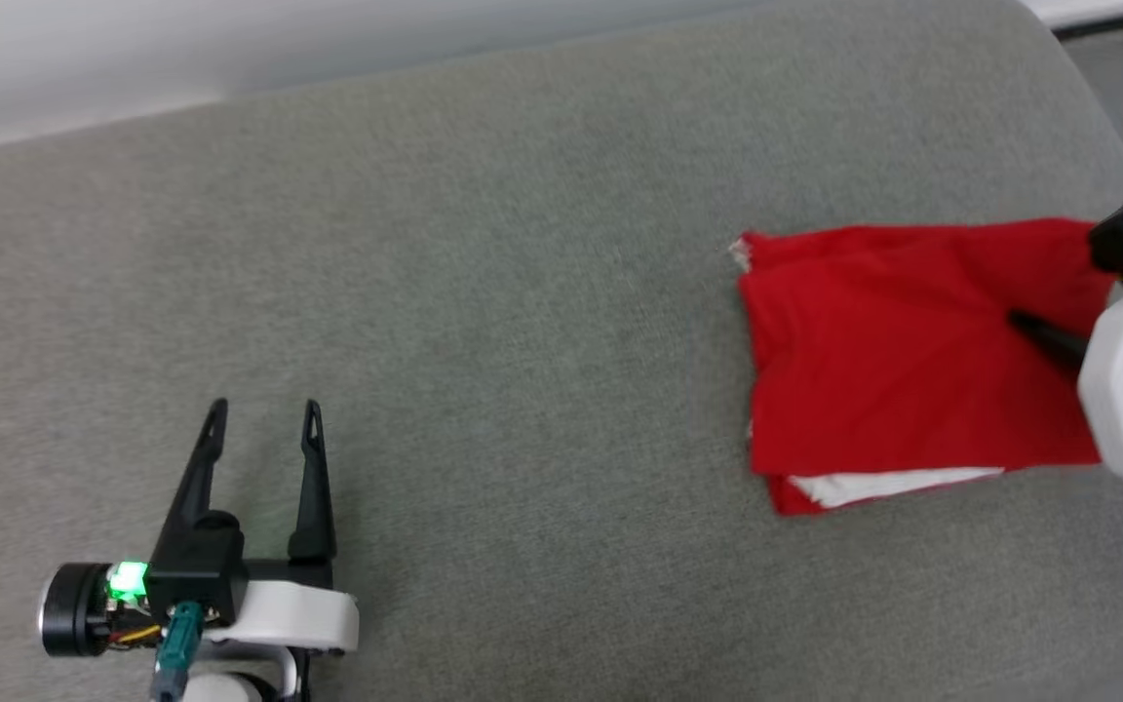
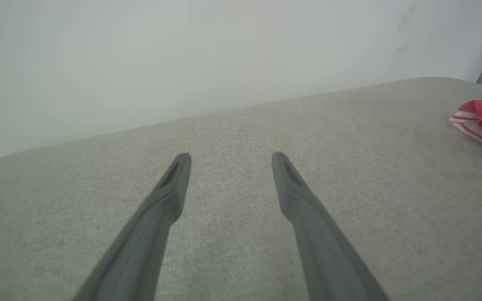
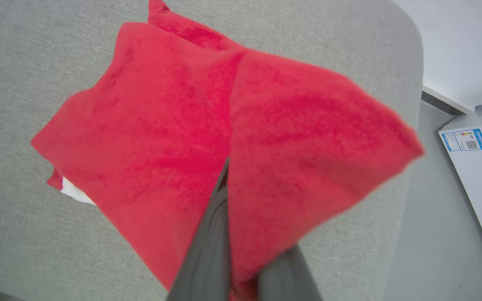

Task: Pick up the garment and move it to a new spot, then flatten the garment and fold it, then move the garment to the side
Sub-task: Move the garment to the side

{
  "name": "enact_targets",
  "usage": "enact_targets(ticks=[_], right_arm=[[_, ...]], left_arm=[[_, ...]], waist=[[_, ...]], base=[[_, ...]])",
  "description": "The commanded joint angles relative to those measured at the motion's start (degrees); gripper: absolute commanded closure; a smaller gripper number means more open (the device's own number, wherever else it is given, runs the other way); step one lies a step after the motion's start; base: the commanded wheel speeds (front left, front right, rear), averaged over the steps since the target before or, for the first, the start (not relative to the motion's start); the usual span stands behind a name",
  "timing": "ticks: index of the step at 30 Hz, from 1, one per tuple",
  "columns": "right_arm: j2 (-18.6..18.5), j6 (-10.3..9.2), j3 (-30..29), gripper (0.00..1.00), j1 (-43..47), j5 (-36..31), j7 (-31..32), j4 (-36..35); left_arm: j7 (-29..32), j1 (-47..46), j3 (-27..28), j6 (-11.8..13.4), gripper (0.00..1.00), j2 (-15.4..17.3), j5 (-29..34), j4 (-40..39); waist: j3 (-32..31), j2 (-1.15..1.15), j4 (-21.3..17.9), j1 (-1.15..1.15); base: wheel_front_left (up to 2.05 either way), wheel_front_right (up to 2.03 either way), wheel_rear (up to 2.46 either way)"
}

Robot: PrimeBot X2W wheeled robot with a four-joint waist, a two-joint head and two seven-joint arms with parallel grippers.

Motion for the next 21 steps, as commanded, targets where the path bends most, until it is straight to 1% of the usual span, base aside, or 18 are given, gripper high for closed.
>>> enact_targets(ticks=[1,5,9,15,21], right_arm=[[-0.4,-0.04,-0.5,1.00,-1.5,-0.5,-0.6,1.2],[-0.5,-0.04,-1.1,1.00,-4.5,-2.8,-1.8,6.7],[-0.6,-0.05,-1.8,1.00,-7.4,-7.1,-2.5,12.6],[1.6,-0.06,-7.1,1.00,-10.9,-8.8,-3.9,22.8],[3.3,-0.06,-10.4,1.00,-13.9,-13.0,-5.7,30.6]], left_arm=[[-0.1,-1.2,0.1,-0.1,0.00,0.4,0.3,-0.5],[-0.1,-2.9,0.2,-0.3,0.00,1.6,0.5,-1.5],[-0.1,-4.4,0.2,-0.4,0.00,2.4,0.7,-2.1],[-0.1,-6.1,0.2,0.0,0.00,3.5,0.8,-3.1],[-0.1,-7.0,0.3,0.4,0.00,4.2,0.6,-3.5]], waist=[[3.7,0.00,-2.2,0.00],[7.4,0.00,-2.2,0.00],[10.5,0.00,-1.4,0.00],[14.5,0.00,-0.1,0.00],[16.5,0.00,0.6,0.00]], base=[[0.00,0.00,0.00],[0.00,0.00,0.00],[0.00,0.00,0.00],[0.00,0.00,0.00],[0.00,0.00,0.00]])
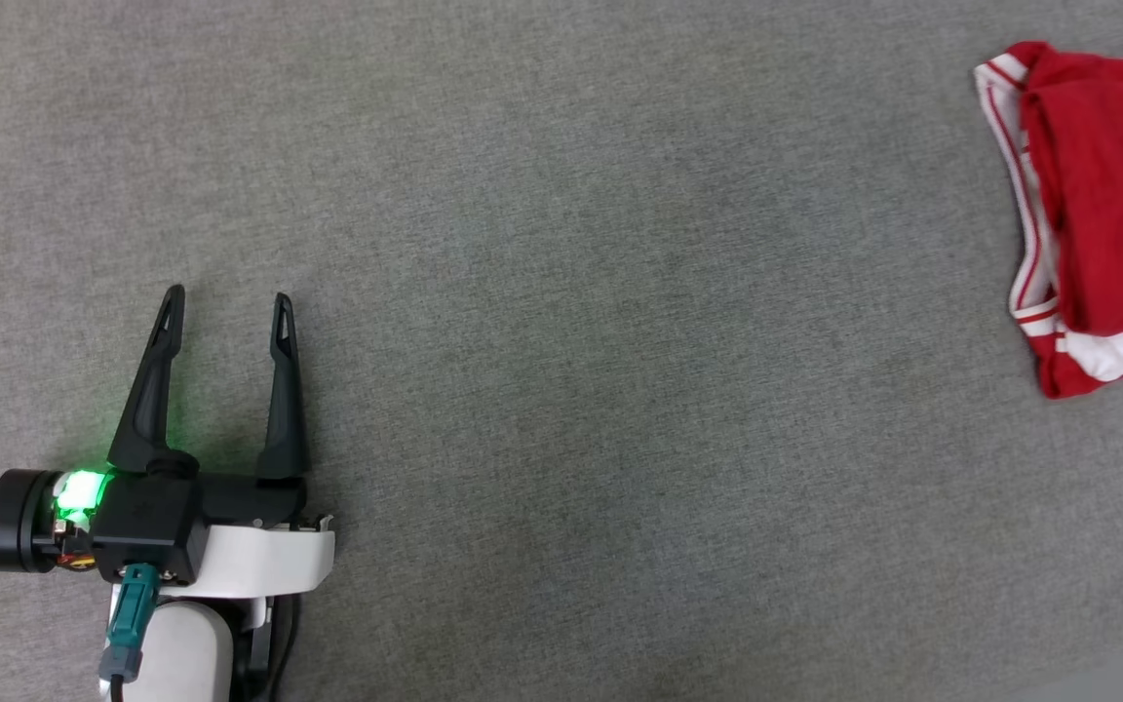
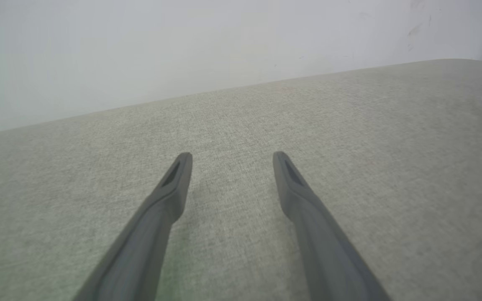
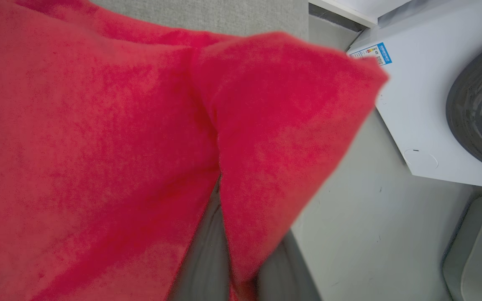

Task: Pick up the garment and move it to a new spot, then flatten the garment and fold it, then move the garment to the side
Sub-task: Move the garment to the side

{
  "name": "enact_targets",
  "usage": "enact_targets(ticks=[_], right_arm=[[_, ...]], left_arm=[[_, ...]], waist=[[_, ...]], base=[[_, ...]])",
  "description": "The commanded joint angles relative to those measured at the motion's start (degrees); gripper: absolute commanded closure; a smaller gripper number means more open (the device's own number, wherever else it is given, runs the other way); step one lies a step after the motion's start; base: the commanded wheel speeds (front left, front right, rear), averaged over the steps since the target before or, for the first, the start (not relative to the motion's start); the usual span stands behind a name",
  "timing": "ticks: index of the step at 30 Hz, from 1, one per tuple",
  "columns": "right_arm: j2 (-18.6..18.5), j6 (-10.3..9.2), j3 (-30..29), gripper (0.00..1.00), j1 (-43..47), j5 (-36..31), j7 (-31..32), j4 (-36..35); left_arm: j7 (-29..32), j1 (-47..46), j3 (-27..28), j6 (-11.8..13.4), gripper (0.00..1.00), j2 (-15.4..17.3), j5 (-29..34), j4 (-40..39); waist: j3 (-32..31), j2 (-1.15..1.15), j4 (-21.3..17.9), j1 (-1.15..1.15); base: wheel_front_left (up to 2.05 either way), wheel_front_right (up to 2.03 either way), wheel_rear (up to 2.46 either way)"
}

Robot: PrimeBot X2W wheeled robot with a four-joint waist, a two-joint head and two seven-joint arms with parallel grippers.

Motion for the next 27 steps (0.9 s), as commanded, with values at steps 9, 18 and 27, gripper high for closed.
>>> enact_targets(ticks=[9,18,27], right_arm=[[3.2,-0.06,-3.7,0.00,-1.0,-4.7,-2.7,7.2],[3.5,-0.06,-7.3,0.00,-0.8,-10.4,-8.9,5.8],[9.8,-0.05,-15.4,0.00,3.6,-17.1,-24.6,-2.4]], left_arm=[[0.1,0.6,0.0,0.9,0.00,0.0,-0.7,1.6],[0.1,2.8,-0.7,1.3,0.00,-2.2,-1.6,2.5],[0.0,6.5,-0.8,1.5,0.00,-4.1,-2.0,2.9]], waist=[[-2.0,0.00,0.1,-0.01],[-9.5,0.00,1.4,-0.01],[-16.9,0.00,4.9,-0.01]], base=[[0.00,0.00,0.00],[0.00,0.00,0.00],[0.00,0.00,0.00]])
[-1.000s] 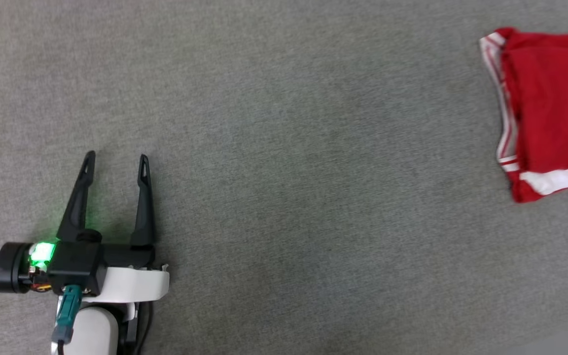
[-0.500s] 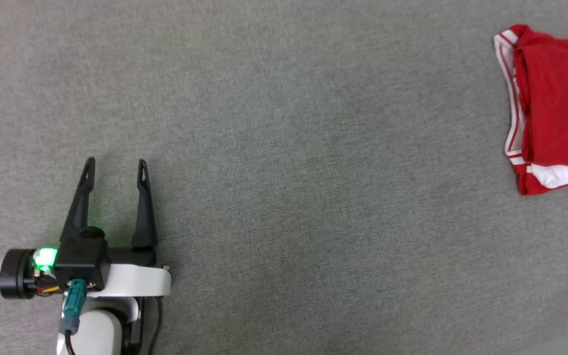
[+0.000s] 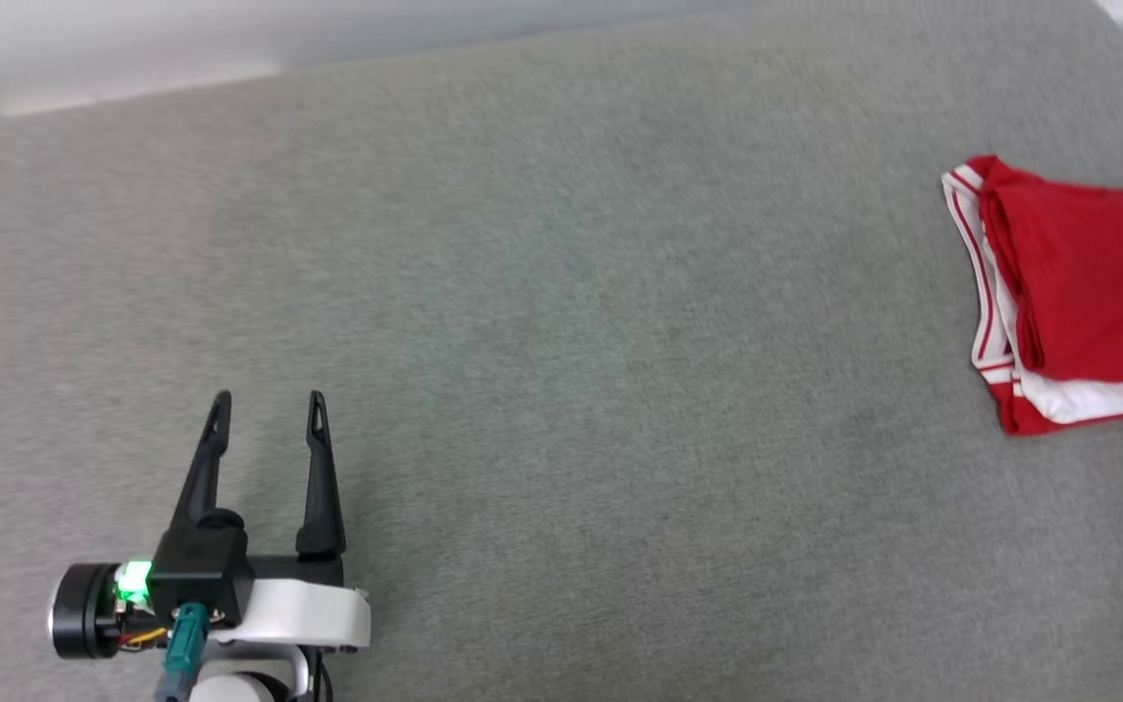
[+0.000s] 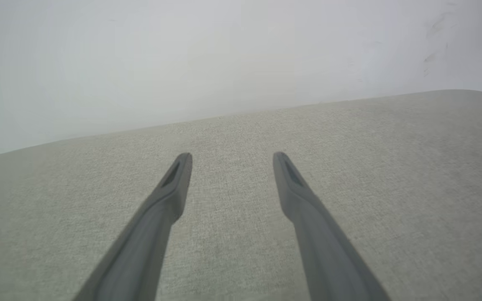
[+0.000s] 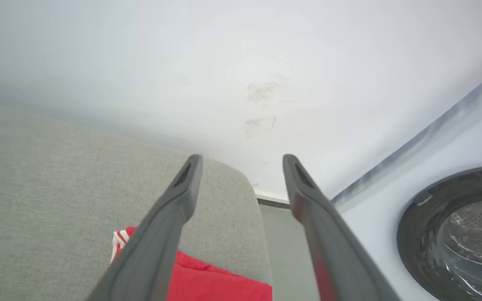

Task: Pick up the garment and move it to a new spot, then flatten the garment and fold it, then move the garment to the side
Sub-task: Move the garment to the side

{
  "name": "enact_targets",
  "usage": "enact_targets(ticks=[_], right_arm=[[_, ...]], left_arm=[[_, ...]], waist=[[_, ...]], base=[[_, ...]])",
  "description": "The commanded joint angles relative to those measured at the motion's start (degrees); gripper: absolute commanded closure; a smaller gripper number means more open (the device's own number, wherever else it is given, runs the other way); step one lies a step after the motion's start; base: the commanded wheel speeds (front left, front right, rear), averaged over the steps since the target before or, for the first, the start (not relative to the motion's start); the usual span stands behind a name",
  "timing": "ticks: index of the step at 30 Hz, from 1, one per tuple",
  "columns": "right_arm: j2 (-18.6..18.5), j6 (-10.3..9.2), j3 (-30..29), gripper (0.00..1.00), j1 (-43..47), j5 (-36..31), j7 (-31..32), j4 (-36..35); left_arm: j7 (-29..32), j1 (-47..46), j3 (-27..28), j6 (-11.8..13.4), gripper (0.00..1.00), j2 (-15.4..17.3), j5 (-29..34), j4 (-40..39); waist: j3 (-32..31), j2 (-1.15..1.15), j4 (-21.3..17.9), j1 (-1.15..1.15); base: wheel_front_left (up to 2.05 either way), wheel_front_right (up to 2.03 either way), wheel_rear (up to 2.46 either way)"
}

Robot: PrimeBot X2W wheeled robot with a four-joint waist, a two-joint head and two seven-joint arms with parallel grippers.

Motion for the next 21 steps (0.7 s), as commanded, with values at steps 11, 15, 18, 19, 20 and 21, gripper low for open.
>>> enact_targets(ticks=[11,15,18,19,20,21], right_arm=[[14.3,-0.05,-12.9,0.00,16.2,-9.0,-14.8,-13.6],[19.2,-0.05,-15.5,0.00,22.9,-11.6,-15.0,-22.3],[23.2,-0.05,-16.9,0.00,29.0,-12.9,-15.0,-27.4],[24.2,-0.05,-17.3,0.00,30.6,-13.1,-15.0,-28.8],[25.1,-0.05,-17.7,0.00,32.1,-13.5,-15.0,-30.0],[26.1,-0.05,-18.1,0.00,33.8,-13.3,-15.0,-30.6]], left_arm=[[-0.1,4.1,0.2,-0.2,0.00,-1.6,-0.5,0.8],[-0.1,5.0,0.2,-0.4,0.00,-1.8,-0.3,1.1],[-0.1,5.7,0.0,-0.4,0.00,-2.0,-0.1,1.5],[-0.1,5.8,0.1,-0.5,0.00,-2.1,-0.1,1.6],[-0.1,5.8,0.2,-0.5,0.00,-2.0,-0.2,1.8],[-0.1,5.8,0.2,-0.6,0.00,-2.1,-0.2,1.9]], waist=[[-8.7,0.00,8.4,0.00],[-10.3,0.00,10.0,0.00],[-11.5,0.00,11.1,0.00],[-11.9,0.00,11.4,0.00],[-12.3,0.00,11.6,0.00],[-12.6,0.00,11.8,0.00]], base=[[0.00,0.00,0.00],[0.00,0.00,0.00],[0.00,0.00,0.00],[0.00,0.00,0.00],[0.00,0.00,0.00],[0.00,0.00,0.00]])
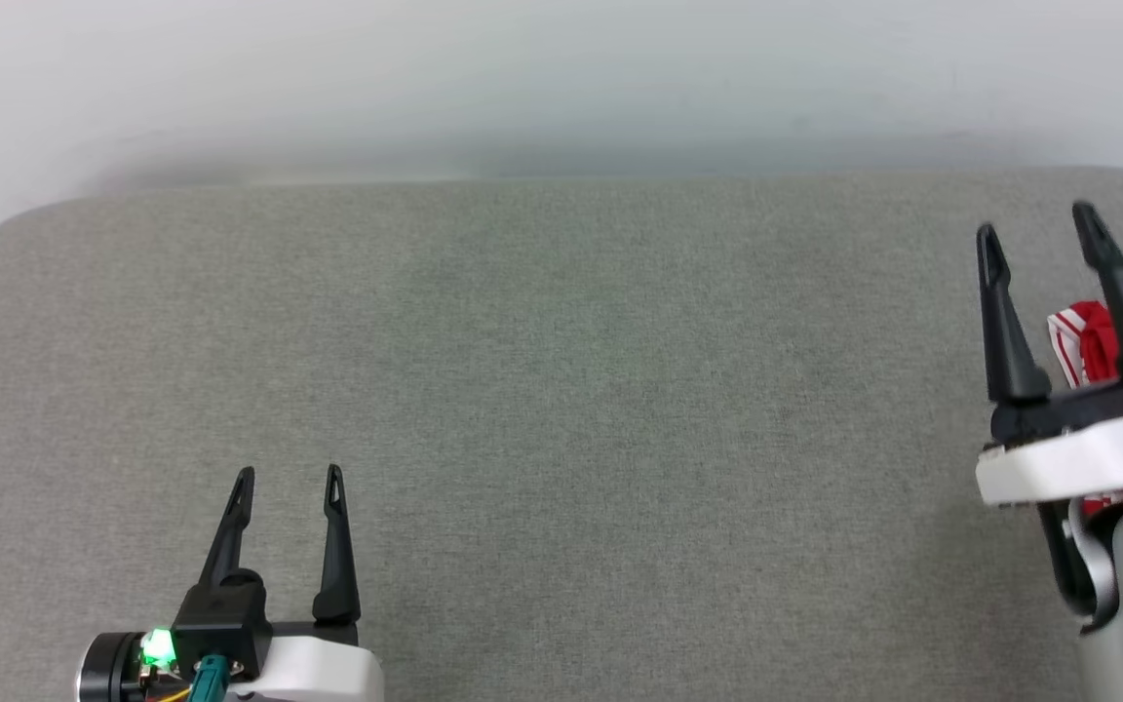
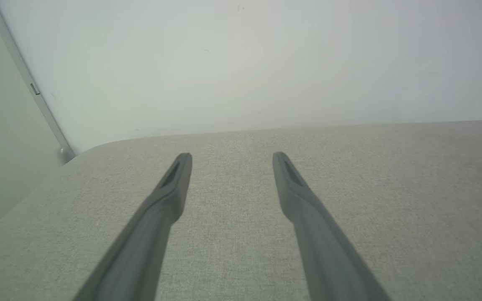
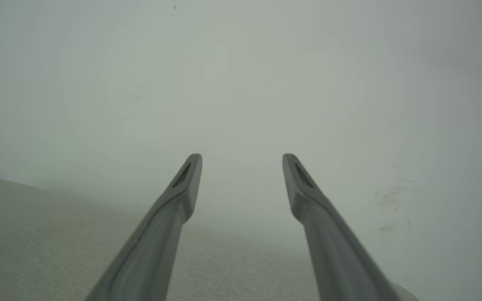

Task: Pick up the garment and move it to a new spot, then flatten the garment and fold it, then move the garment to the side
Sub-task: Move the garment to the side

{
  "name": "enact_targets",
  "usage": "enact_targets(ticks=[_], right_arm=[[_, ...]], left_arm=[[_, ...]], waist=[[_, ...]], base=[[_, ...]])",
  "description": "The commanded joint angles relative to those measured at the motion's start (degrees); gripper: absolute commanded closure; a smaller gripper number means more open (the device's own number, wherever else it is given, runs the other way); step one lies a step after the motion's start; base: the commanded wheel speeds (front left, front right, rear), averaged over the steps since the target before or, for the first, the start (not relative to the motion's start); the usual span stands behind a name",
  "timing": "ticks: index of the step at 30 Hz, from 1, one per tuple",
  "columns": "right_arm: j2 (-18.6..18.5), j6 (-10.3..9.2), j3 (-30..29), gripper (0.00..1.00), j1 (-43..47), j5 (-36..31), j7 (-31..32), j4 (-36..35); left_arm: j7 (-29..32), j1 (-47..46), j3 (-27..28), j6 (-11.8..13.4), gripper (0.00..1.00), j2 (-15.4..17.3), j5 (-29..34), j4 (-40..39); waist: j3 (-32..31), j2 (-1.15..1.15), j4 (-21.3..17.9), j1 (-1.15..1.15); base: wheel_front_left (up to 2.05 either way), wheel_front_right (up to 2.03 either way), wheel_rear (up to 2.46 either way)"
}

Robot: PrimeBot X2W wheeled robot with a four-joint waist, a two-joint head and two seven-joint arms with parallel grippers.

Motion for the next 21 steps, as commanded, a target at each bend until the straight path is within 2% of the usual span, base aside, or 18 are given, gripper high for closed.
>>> enact_targets(ticks=[1,9,21], right_arm=[[1.6,-0.04,-1.3,0.00,3.0,0.3,-0.1,-1.3],[6.8,-0.04,-3.6,0.00,14.4,-1.0,-0.1,-4.9],[9.6,-0.03,-7.1,0.00,26.2,-0.4,-0.1,-8.0]], left_arm=[[-0.1,0.5,0.1,-0.2,0.00,-0.2,0.1,0.3],[-0.1,2.2,0.0,-0.4,0.00,-0.4,0.0,1.3],[-0.1,5.6,-0.8,-1.4,0.00,-0.8,-0.5,1.7]], waist=[[-1.3,0.00,1.0,0.01],[-3.8,0.00,1.3,0.01],[-7.1,0.00,1.0,0.01]], base=[[0.00,0.00,0.00],[0.00,0.00,0.00],[0.00,0.00,0.00]])
